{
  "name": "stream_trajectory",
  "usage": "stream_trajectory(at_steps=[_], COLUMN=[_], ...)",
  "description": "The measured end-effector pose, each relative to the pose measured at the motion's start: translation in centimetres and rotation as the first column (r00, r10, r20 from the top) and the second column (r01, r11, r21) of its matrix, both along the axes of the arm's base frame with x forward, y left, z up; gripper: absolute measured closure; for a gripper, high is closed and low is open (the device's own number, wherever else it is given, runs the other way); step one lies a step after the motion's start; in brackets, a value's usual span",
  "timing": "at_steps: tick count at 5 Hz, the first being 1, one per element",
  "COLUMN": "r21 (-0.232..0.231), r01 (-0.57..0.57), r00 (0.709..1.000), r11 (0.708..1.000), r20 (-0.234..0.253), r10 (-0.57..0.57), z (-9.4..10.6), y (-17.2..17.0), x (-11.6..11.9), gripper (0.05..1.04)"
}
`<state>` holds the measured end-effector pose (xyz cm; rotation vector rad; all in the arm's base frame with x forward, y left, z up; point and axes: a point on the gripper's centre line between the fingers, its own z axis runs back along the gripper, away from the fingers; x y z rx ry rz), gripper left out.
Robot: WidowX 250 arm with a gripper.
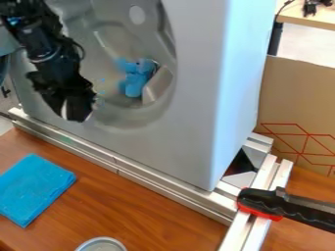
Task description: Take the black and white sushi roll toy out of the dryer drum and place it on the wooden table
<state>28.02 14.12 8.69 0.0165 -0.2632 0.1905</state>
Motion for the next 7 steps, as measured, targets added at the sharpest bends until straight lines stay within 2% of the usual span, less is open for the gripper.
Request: stream_trajectory(at_steps=[1,2,3,4,5,6,7], r21=[0.066,0.016,-0.129,-0.194,-0.197,-0.175,-0.166], r01=[-0.062,0.004,0.205,0.284,0.327,0.329,0.303], r00=[0.992,0.969,0.926,0.912,0.884,0.89,0.903], r11=[0.996,1.0,0.97,0.939,0.925,0.928,0.939], r20=[-0.105,-0.249,-0.297,-0.249,-0.282,-0.272,-0.265], r10=[0.069,0.0,-0.235,-0.327,-0.372,-0.366,-0.338], z=[-0.1,-2.3,-6.9,-8.7,-10.6,-11.0,-11.1], y=[0.2,-1.0,-4.4,-6.0,-8.0,-8.0,-7.2], x=[-3.3,-4.6,-5.8,-6.2,-7.8,-8.0,-8.3], gripper=[0.494,0.494,0.494,0.494,0.494,0.494,0.416])
